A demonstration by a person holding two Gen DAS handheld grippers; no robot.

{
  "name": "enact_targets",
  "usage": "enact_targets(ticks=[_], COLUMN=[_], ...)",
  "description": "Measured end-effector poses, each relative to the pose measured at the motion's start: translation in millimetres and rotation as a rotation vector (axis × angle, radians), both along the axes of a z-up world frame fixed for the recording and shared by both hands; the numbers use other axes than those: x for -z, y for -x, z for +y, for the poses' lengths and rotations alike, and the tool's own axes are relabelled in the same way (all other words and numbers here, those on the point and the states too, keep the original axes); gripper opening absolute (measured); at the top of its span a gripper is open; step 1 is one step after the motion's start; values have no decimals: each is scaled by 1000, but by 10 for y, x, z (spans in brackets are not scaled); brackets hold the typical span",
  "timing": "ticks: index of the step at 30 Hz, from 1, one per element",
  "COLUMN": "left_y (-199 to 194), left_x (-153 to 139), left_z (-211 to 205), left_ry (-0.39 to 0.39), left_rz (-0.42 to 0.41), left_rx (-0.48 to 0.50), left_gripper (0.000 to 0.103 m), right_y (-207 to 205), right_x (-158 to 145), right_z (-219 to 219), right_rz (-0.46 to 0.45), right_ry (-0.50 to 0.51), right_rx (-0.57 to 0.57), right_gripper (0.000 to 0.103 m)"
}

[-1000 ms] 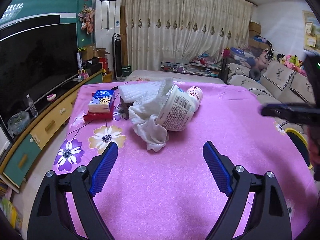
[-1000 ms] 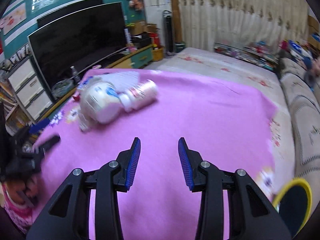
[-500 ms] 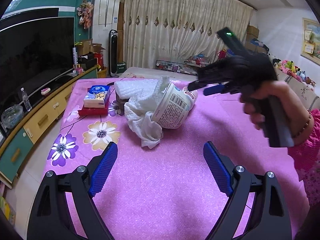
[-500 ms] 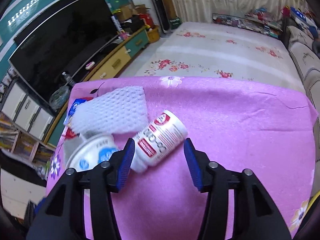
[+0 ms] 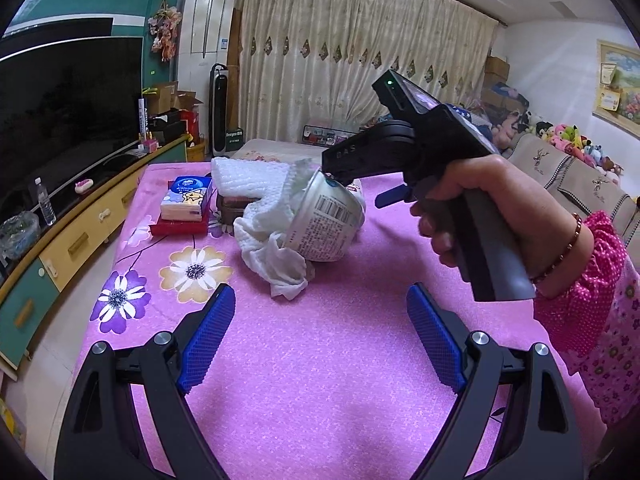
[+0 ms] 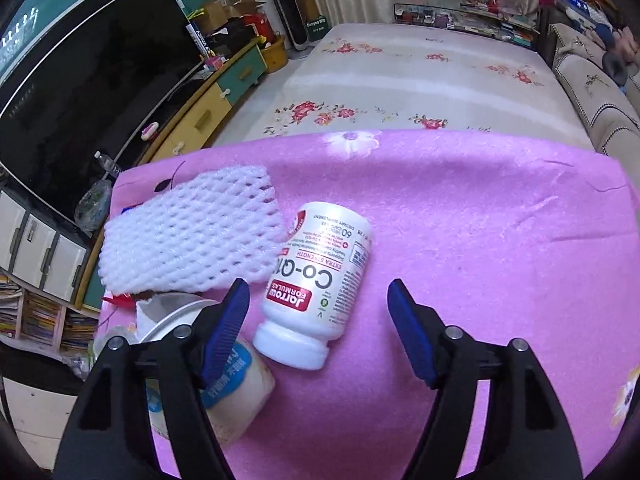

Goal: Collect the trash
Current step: 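Move the right gripper to the white vitamin bottle and grasp it, then carry the vitamin bottle over the bin and open the right gripper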

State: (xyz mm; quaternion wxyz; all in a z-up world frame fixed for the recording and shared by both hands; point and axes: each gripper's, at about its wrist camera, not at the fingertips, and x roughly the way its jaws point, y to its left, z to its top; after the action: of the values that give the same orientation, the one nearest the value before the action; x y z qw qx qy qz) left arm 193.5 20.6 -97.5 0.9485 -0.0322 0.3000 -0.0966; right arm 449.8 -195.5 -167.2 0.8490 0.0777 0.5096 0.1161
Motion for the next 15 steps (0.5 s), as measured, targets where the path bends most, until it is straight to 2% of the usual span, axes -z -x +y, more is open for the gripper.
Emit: enact_targets(ticks=[4, 5, 6, 15], left_y=[20, 20, 23, 21], left_x=[-8, -8, -4, 3], left_z=[-42, -40, -40, -59], left_ry=[-5, -8, -11, -23], left_rz=[2, 0, -1, -1], left_rx=[3, 3, 3, 6], left_gripper=[86, 86, 86, 86], right_y=[-61, -63, -72, 89], right_x=[21, 16, 14, 15], right_z=[-14, -22, -29, -166], right_rz=[18, 6, 1, -25], right_ry=[-28, -22, -10, 12], right_rx=[14, 21, 25, -5], right_gripper=[68, 62, 51, 49])
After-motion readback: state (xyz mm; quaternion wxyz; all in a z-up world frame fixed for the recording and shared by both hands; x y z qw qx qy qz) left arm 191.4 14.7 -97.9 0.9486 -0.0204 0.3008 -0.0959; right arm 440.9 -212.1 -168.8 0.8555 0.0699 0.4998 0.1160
